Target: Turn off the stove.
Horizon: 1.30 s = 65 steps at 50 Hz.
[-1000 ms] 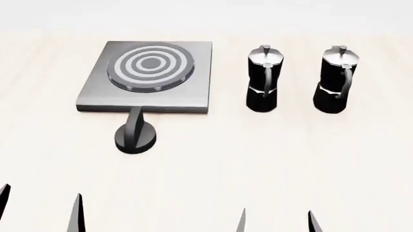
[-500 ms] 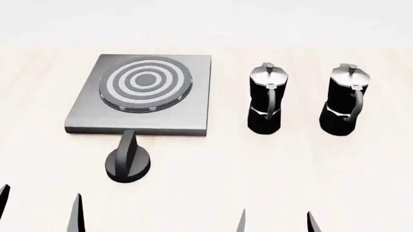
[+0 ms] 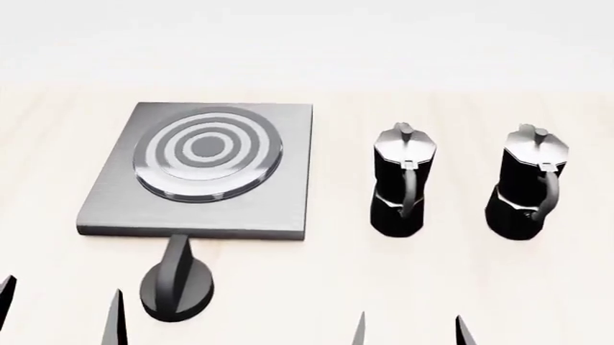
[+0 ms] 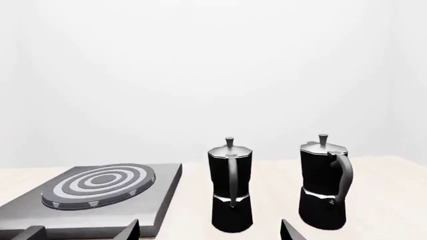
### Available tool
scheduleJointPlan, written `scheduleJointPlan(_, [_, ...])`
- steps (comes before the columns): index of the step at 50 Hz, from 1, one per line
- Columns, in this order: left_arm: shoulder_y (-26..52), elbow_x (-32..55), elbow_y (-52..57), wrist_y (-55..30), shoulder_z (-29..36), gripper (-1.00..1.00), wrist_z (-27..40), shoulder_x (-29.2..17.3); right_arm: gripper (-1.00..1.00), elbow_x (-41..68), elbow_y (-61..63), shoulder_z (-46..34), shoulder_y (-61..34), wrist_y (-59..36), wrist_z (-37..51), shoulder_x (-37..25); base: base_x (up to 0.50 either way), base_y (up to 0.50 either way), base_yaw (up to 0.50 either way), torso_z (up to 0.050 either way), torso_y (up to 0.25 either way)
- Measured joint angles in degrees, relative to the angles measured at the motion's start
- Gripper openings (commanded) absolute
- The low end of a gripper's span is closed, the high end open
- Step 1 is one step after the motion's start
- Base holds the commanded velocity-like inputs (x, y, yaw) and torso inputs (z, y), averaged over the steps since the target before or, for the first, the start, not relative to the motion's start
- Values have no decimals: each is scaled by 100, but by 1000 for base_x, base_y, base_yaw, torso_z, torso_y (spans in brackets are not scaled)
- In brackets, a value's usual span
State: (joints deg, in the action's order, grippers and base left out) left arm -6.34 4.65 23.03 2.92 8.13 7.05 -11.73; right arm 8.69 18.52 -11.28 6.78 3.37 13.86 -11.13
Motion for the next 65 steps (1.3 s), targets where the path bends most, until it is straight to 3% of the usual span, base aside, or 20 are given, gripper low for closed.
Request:
scheduleJointPlan(39, [14, -7, -75, 34, 150, 100, 149, -123, 100, 76, -75, -139, -67, -23, 136, -108, 132, 0, 0, 0, 0])
scheduleJointPlan(65, [10, -9, -113, 36, 274, 100, 220, -216, 100, 125, -148, -210, -86, 31, 201, -180, 0, 0, 0, 0, -165])
